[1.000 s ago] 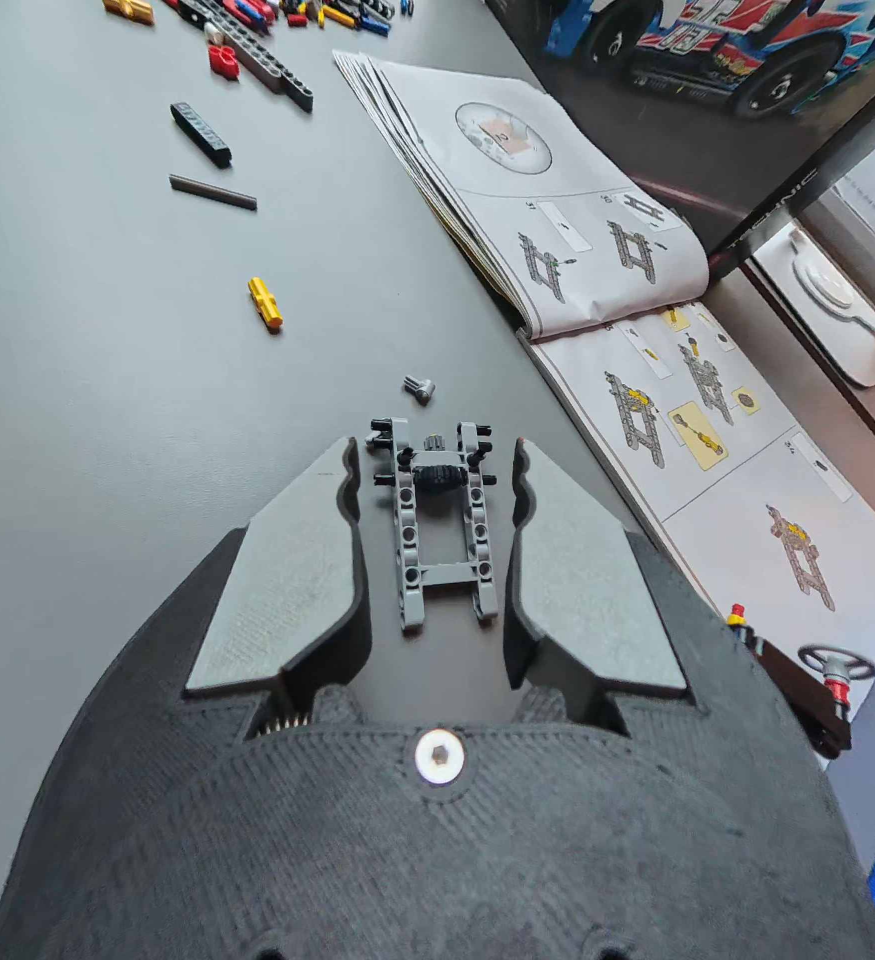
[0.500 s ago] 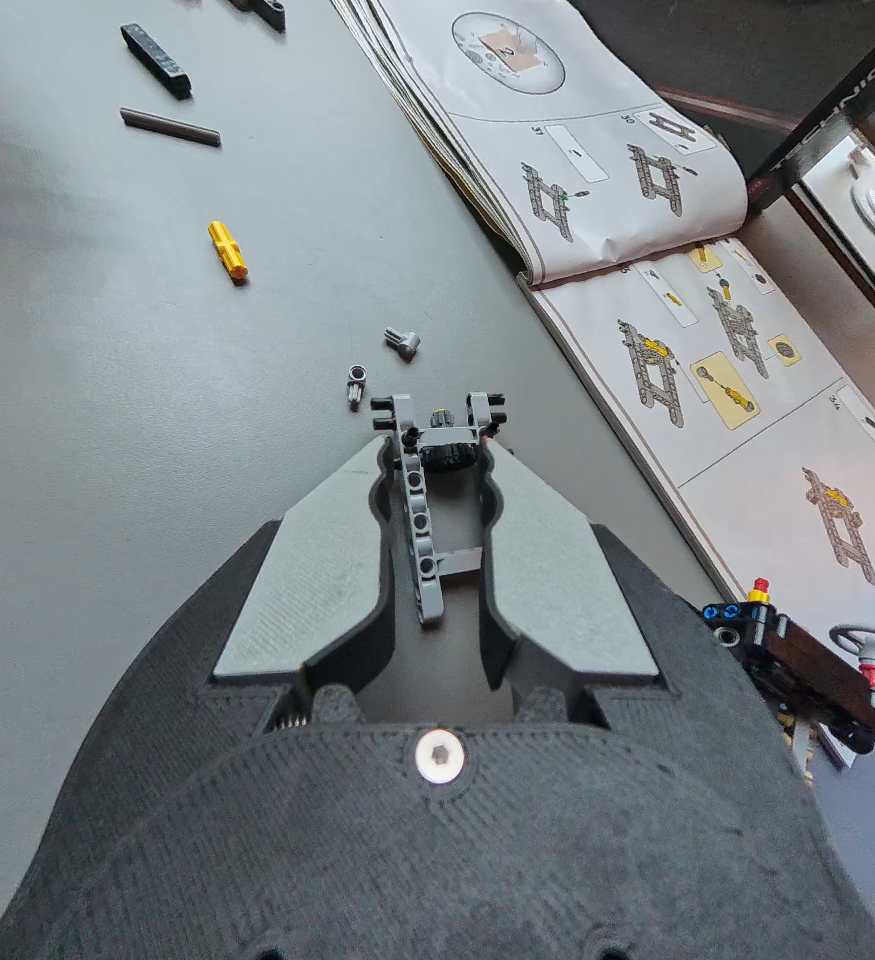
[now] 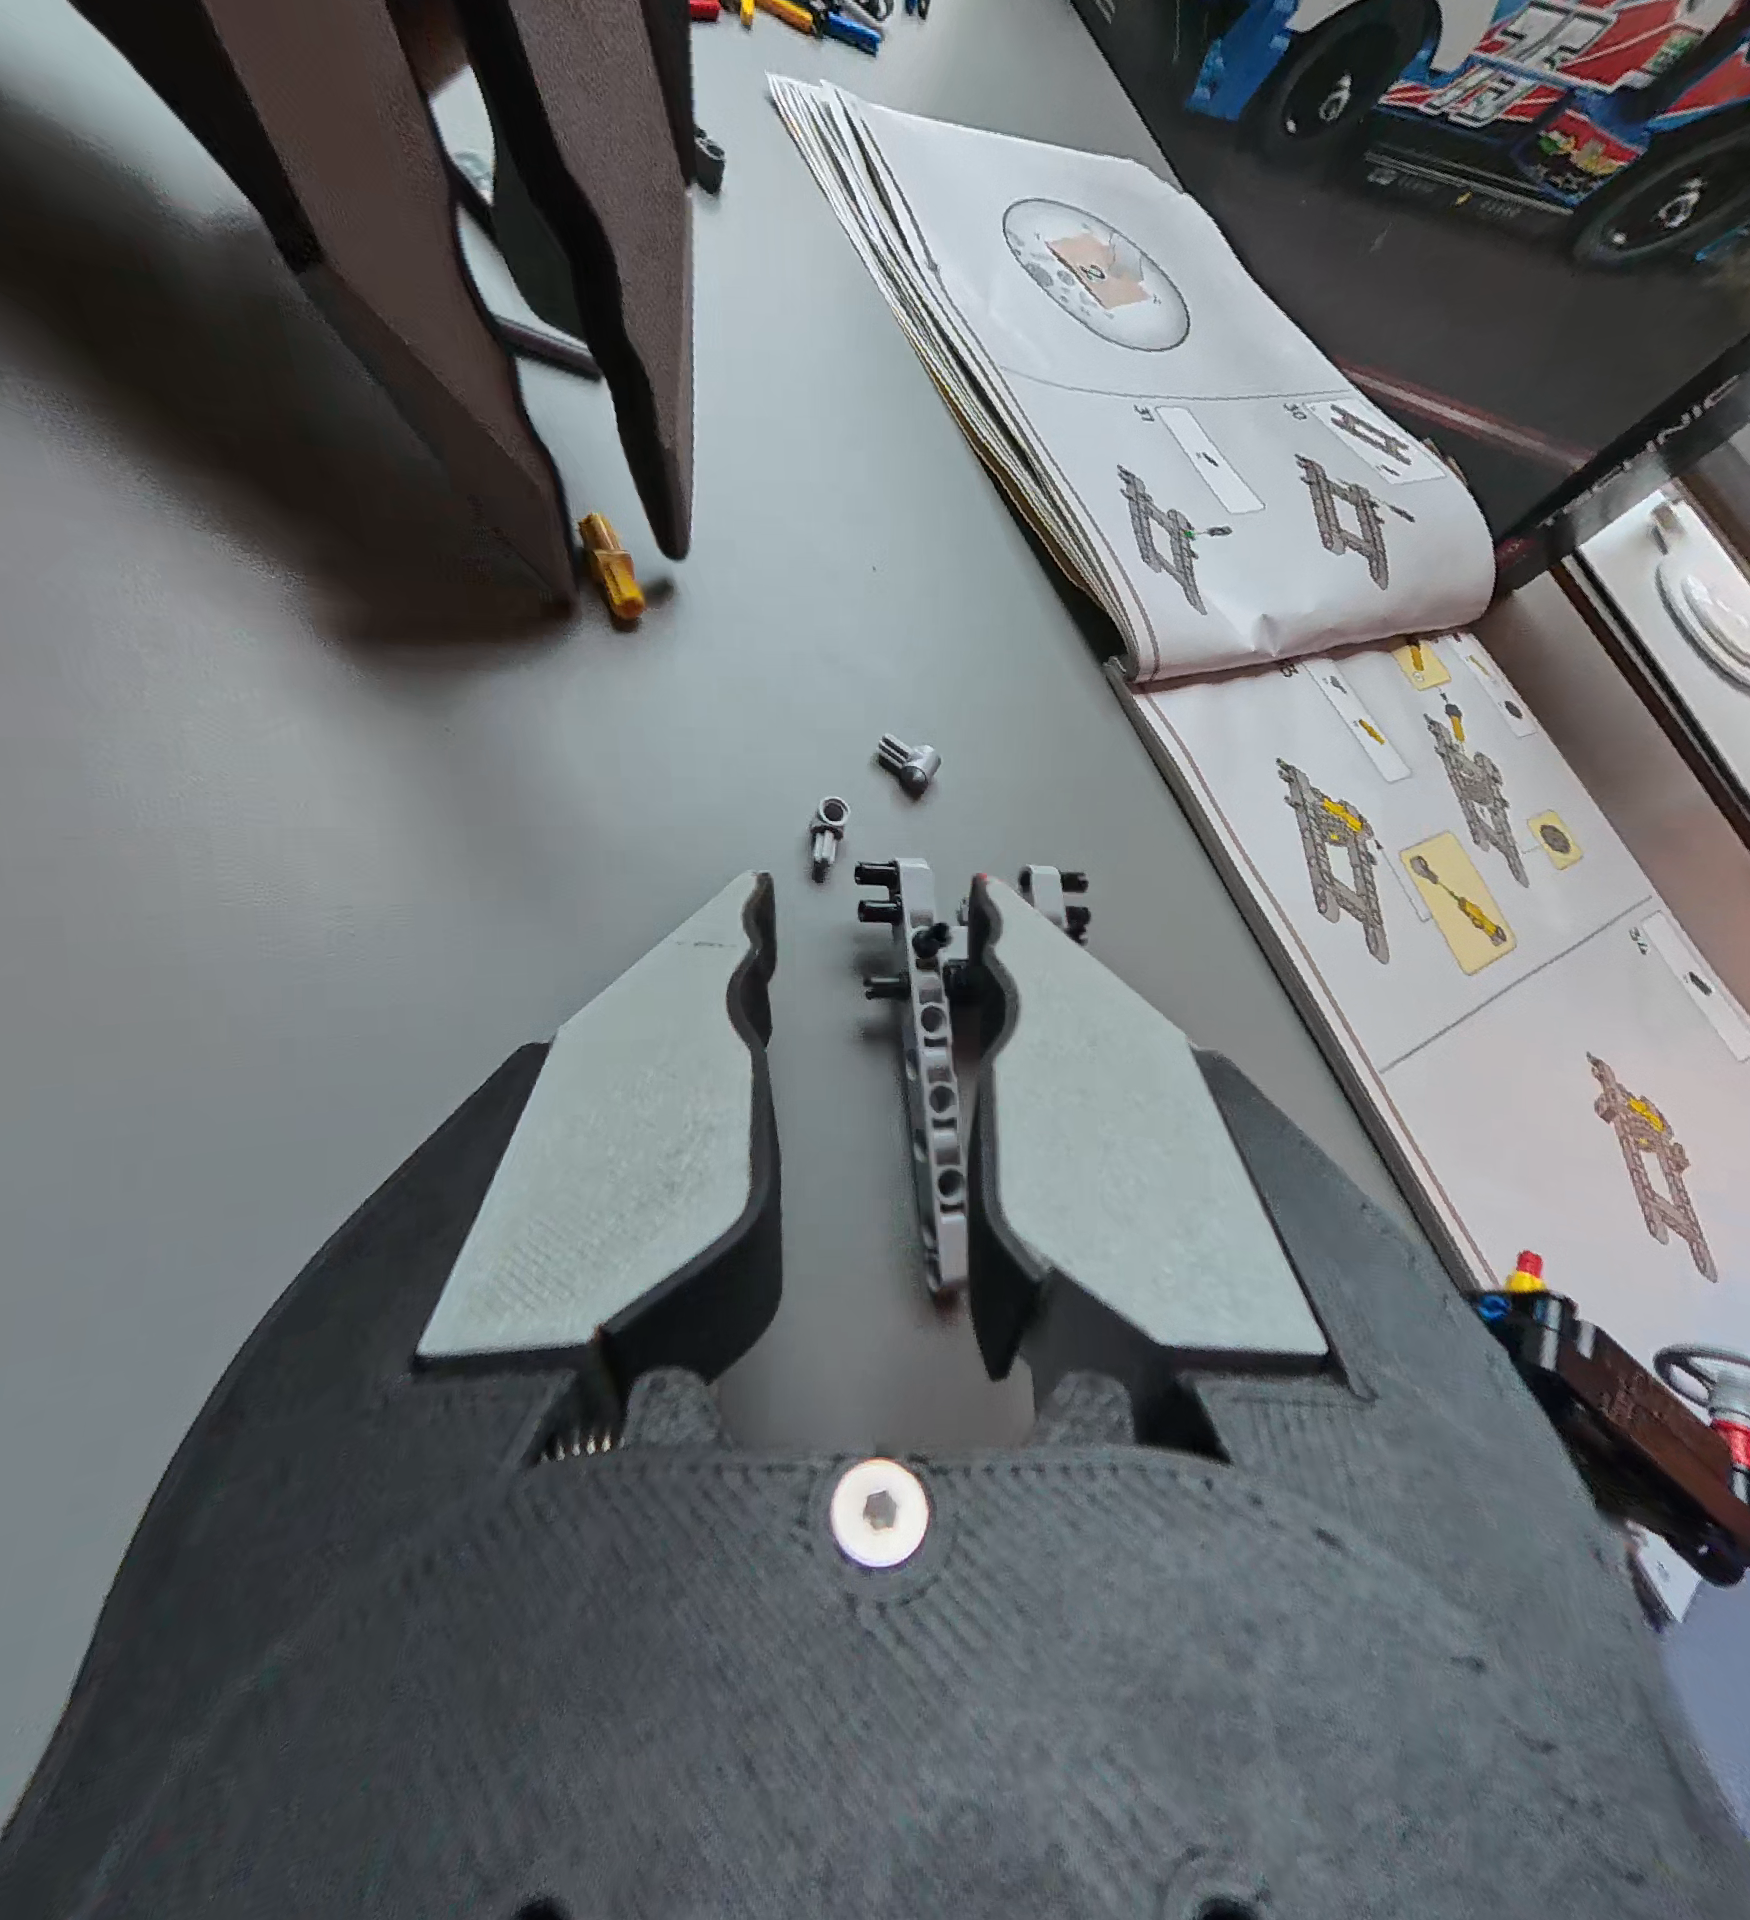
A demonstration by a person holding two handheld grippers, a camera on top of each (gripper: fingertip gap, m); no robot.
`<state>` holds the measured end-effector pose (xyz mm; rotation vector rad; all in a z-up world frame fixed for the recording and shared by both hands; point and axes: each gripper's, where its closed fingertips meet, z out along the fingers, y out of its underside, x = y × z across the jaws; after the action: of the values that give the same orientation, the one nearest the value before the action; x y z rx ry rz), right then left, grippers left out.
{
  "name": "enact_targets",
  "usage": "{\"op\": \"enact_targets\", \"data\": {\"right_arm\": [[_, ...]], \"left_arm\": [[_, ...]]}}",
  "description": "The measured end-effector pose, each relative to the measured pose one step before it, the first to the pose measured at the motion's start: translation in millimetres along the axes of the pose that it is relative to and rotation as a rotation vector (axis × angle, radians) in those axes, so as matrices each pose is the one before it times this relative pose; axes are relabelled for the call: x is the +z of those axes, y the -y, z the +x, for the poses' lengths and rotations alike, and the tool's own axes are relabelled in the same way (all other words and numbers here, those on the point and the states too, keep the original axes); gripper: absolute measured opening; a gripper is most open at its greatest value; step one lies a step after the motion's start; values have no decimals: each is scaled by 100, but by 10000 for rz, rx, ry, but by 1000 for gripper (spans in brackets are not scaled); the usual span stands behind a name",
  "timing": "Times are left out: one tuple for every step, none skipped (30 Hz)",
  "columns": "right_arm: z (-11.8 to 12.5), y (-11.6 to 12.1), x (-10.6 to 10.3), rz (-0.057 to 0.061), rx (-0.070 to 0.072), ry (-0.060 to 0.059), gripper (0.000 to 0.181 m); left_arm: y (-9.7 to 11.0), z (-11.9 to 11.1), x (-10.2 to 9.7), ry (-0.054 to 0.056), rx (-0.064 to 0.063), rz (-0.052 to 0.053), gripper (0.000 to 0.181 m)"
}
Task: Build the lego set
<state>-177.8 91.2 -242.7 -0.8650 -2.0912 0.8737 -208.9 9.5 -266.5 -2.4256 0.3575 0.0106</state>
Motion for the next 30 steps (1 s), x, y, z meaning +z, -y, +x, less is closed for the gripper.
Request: {"op": "enact_targets", "data": {"right_arm": [[-244,245,184,3,-53,71,34],[-227,241,230,-12,-67,83,34],[-155,221,277,-46,-52,62,34],[-34,158,317,-85,-28,18,33],[-27,80,366,-115,-16,28,31],[-30,-7,399,-160,-3,48,29],[5,-74,412,-203,0,19,28],[-20,-200,424,-277,-13,18,28],[-75,-357,428,-383,-25,33,28],[-33,-300,329,-353,-56,-34,26],[9,30,160,-129,-76,-102,18],[-190,67,80,-108,-128,20,12],[-230,70,69,-131,-135,46,7],[-151,62,37,-127,-123,-13,5],[-72,49,-9,-124,-91,-59,5],[-127,61,-24,-88,-22,-37,5],[-253,104,-44,-7,79,41,5],[-453,192,-86,90,163,148,4],[-528,181,-115,114,194,175,5],[-441,93,-128,90,197,114,5],[-386,-4,-167,73,179,72,5],[-405,-61,-219,75,151,101,5],[-453,-93,-276,95,135,149,5],[-496,-109,-313,119,134,202,6],[-573,-74,-346,153,138,267,10],[-564,-93,-351,145,164,281,15],[-369,-152,-347,105,203,180,16],[-266,-193,-339,77,172,137,18],[-218,-234,-326,48,118,104,18],[-55,-337,-281,-35,79,5,18]], "left_arm": [[96,-1,114,-75,-34,72,16],[-88,-134,84,-19,-70,-60,9],[2,-150,33,-3,-61,8,6],[15,0,13,-63,-14,50,6],[-15,-4,-11,-32,-59,44,6],[-27,25,-26,-6,-74,42,6],[-63,84,-59,13,-70,30,6],[-95,129,-94,23,-77,10,6],[-113,173,-114,41,-80,10,6],[-101,205,-103,49,-68,27,6],[-105,246,-112,49,-37,27,6],[-120,209,-129,73,-11,4,6],[-139,125,-129,108,-32,3,6],[-106,68,-113,107,-89,40,6],[-54,42,-56,74,-153,85,6],[4,5,-5,62,-217,120,6],[44,9,18,43,-222,138,6],[24,2,16,40,-154,124,6],[18,47,10,33,-114,93,6],[-1,112,-4,12,-112,62,6],[11,257,-2,-46,-94,51,6],[15,376,7,-85,-17,44,6],[-3,359,6,-65,37,24,6],[9,215,2,21,23,8,6],[19,192,11,-4,20,8,6],[35,230,28,-72,12,7,6],[30,274,43,-131,21,1,6],[50,308,57,-174,41,11,6],[64,271,66,-151,42,1,6],[54,200,73,-94,70,2,6]]}}
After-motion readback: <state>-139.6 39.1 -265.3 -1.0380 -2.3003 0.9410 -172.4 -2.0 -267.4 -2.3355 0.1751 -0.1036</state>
